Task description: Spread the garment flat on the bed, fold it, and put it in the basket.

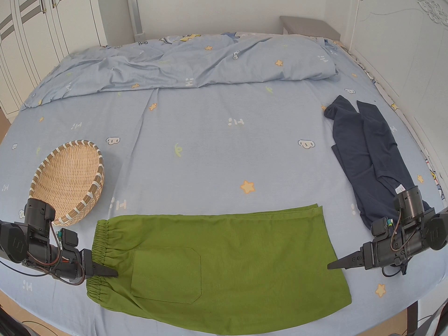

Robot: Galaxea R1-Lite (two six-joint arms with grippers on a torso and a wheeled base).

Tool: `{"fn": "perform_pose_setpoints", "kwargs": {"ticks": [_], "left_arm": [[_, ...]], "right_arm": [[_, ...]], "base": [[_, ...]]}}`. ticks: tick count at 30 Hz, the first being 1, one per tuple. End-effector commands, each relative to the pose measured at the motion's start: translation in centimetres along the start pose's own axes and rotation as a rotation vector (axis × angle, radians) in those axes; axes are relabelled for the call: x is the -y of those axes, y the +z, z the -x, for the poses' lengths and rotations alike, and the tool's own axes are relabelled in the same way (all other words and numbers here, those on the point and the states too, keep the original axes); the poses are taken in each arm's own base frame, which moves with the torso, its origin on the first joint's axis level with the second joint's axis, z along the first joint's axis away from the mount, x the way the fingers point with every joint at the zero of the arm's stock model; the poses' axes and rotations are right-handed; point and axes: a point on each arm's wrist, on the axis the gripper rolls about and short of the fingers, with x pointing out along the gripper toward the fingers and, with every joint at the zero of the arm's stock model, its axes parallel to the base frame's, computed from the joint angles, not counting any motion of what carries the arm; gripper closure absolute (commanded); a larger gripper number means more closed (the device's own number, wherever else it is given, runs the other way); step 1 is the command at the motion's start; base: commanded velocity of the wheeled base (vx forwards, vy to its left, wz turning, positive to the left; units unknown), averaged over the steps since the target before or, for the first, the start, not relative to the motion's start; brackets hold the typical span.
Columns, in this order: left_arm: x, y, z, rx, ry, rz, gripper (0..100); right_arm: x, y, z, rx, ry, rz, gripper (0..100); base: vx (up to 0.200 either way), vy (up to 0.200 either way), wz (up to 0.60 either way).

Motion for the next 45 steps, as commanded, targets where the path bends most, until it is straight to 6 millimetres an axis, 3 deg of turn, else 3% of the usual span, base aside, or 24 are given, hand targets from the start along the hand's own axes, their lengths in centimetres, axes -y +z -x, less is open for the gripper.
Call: {"fn": "perform_pose_setpoints", "kwargs": {"ticks": [1,7,13,18,25,31,39,45], "left_arm": [[0.8,0.2,1.3,0.064,0.023,-0.033,100],[3.0,0.8,5.1,0.222,0.194,-0.072,100],[4.5,0.8,8.1,0.278,0.245,-0.067,100],[5.8,1.8,9.3,0.289,0.247,-0.081,100],[9.3,2.2,9.9,0.196,0.230,-0.118,100],[12.6,2.6,9.8,0.175,0.149,-0.157,100],[16.8,3.2,7.8,0.059,0.093,-0.231,100],[20.2,2.7,4.6,-0.031,0.045,-0.318,100]], "right_arm": [[0.4,0.6,0.4,0.029,-0.008,-0.012,0],[-1.5,2.4,2.8,0.152,0.007,0.035,0],[-2.3,3.6,3.4,0.189,0.014,0.042,0],[-2.4,3.6,3.4,0.191,0.012,0.046,0],[-2.2,3.5,3.3,0.184,0.009,0.038,0],[-2.2,3.5,3.3,0.182,0.008,0.040,0],[-2.1,3.5,3.2,0.179,0.005,0.038,0],[-2.1,3.6,3.2,0.181,0.005,0.038,0]], "base": [[0.000,0.000,0.00],[0.000,0.000,0.00],[0.000,0.000,0.00],[0.000,0.000,0.00],[0.000,0.000,0.00],[0.000,0.000,0.00],[0.000,0.000,0.00],[0.000,0.000,0.00]]}}
